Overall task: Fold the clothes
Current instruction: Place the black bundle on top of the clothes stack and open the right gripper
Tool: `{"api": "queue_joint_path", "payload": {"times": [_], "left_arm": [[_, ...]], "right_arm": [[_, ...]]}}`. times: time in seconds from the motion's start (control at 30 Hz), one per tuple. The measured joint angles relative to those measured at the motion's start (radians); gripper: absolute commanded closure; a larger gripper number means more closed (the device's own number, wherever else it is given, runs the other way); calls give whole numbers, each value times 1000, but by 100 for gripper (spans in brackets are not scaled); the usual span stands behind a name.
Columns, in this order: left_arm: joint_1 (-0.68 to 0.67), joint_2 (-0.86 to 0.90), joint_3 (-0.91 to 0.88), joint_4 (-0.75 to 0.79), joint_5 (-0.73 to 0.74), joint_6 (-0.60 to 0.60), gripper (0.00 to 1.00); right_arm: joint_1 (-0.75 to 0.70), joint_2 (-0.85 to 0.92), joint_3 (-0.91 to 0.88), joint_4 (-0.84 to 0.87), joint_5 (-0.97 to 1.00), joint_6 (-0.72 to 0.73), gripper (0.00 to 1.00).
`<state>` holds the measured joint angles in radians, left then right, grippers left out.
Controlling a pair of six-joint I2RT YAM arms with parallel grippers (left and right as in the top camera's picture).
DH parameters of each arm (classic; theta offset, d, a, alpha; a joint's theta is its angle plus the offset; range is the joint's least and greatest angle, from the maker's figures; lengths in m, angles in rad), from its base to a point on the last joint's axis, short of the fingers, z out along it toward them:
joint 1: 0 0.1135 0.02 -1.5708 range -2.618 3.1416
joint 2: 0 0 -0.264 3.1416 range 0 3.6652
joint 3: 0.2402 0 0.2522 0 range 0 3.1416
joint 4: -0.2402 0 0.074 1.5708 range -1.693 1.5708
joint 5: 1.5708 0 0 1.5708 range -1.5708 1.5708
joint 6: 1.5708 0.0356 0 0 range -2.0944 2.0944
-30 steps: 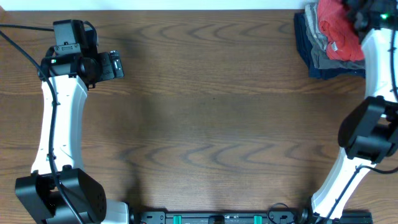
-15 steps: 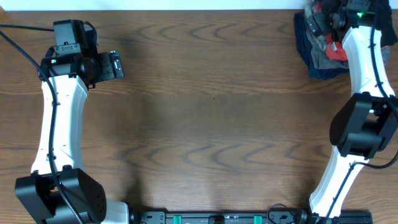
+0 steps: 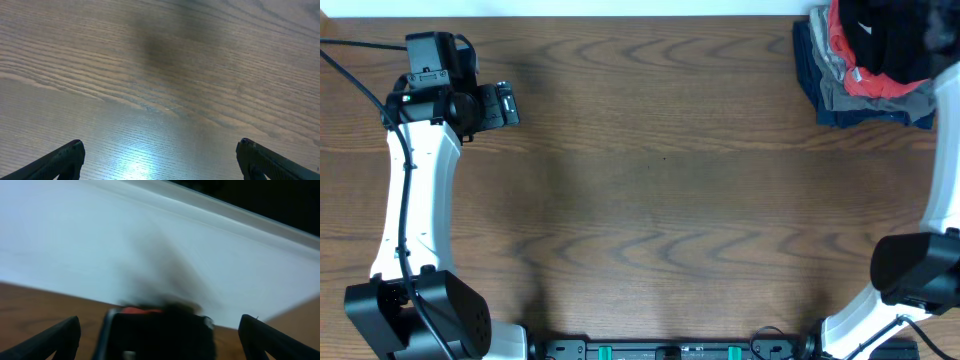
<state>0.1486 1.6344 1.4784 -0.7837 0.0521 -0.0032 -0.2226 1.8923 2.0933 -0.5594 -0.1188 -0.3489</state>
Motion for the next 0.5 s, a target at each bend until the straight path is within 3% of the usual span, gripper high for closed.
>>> {"api": "queue_joint_path", "payload": {"times": [0.27,0.5], "left_arm": [[0,0,0,0,0,0,2],[0,0,-2,6,0,0,2]], "right_arm": [[-127,207,-2,88,4,105,1],[-148,416,-6,74,-5,156,1]]}}
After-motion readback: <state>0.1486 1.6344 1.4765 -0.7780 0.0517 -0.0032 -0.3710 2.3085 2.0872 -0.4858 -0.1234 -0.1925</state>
